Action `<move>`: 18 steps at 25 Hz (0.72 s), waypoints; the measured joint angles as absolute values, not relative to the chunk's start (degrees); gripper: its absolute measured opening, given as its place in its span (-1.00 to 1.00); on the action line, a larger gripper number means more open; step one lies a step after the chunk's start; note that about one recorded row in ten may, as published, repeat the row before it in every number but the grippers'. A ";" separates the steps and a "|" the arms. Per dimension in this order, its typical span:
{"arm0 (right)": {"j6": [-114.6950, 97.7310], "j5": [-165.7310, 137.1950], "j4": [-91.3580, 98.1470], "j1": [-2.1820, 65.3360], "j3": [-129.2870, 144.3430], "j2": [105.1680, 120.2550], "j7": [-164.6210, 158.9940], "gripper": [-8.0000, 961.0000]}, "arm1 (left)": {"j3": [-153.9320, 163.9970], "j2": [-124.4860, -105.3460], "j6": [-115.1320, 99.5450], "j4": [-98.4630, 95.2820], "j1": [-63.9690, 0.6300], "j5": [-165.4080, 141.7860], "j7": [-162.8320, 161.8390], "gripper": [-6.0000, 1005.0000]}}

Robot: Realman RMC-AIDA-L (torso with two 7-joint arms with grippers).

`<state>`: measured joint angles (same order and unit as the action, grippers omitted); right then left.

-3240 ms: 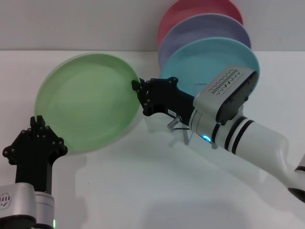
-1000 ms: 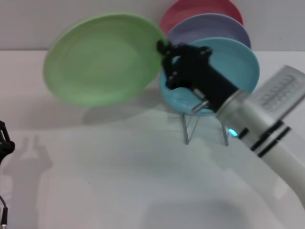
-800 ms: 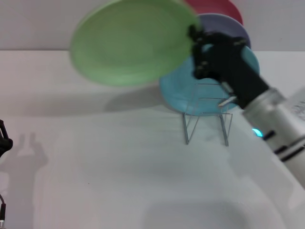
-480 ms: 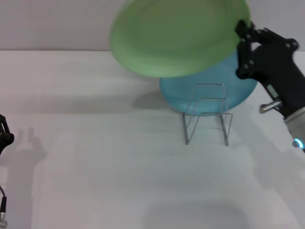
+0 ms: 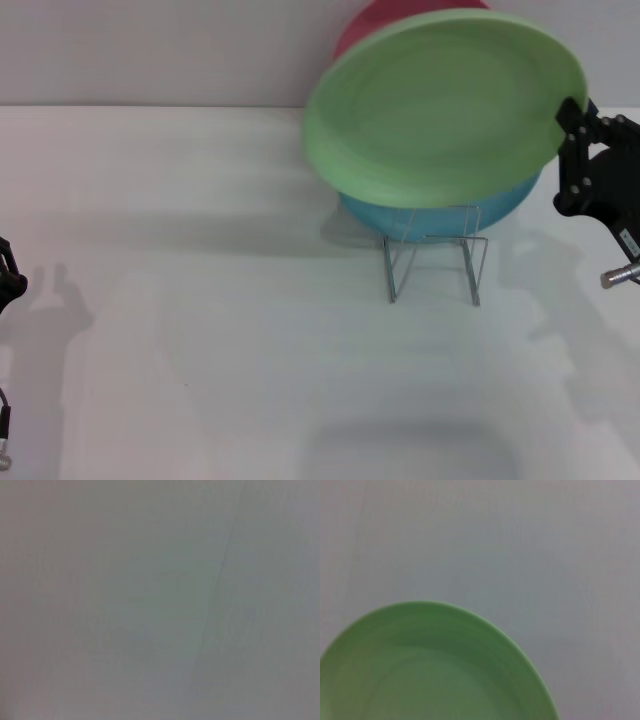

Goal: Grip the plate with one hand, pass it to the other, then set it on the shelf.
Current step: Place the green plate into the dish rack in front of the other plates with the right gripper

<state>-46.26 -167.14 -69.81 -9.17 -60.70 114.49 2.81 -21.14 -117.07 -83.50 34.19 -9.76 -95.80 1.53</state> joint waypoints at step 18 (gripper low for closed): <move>-43.41 -167.26 -68.13 -10.61 -61.61 114.71 5.86 -0.95 | -20.88 -117.07 -83.92 34.19 -9.68 -96.02 1.58 -0.58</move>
<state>-43.41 -167.26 -68.13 -10.61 -61.61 114.71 5.86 -20.88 -117.07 -83.92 34.19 -9.68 -96.02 1.58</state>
